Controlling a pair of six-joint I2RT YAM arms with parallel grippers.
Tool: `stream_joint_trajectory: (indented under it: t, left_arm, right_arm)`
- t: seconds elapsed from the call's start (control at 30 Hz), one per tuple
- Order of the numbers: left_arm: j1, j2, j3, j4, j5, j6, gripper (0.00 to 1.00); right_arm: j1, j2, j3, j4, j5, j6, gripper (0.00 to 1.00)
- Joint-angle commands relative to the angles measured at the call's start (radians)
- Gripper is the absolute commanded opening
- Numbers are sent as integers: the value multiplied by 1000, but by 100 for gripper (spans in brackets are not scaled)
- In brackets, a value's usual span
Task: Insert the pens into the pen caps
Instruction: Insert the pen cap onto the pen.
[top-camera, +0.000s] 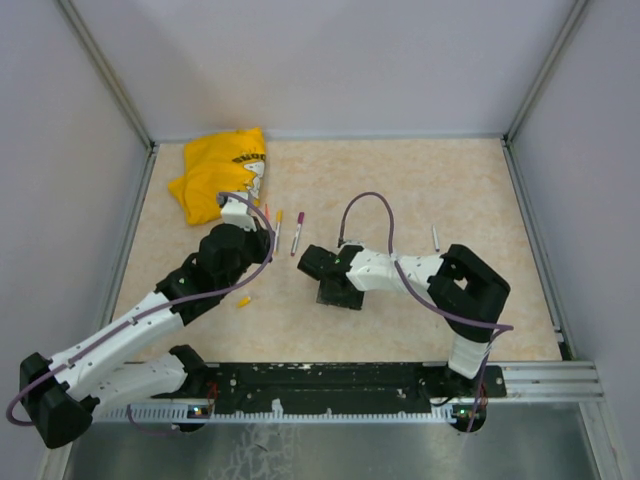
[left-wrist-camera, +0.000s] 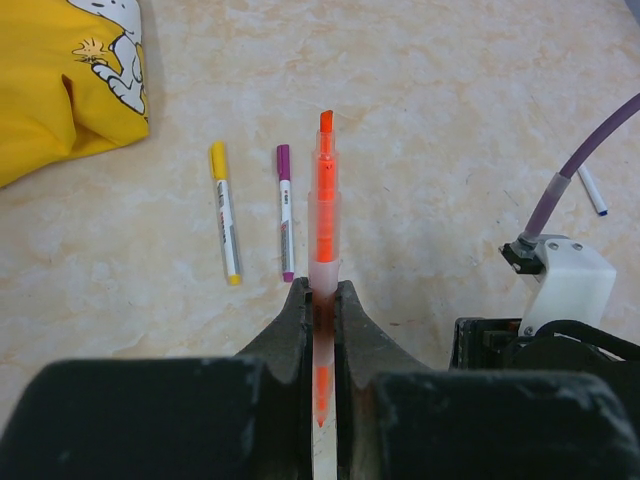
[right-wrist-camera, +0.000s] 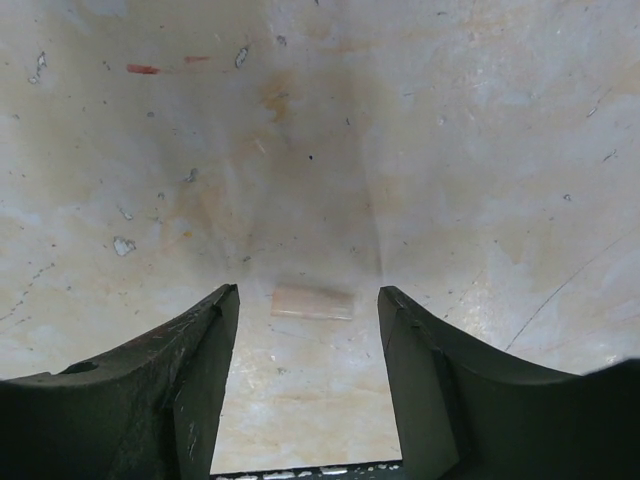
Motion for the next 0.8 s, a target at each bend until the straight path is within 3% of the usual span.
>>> stream_joint_trajectory:
  t: [0.0,0.5,0.77]
  left_arm:
    - [4,2,-6,13,-7,12,0]
    - [4,0,-10,13,-5,3,0]
    - [4,17,-2,20,5,3,0]
  right_arm:
    - [5,7,16,22,-10,-5,58]
    - [5,37,12,10,-45,-34,52]
    - [5,41,14,4,-32,-45,41]
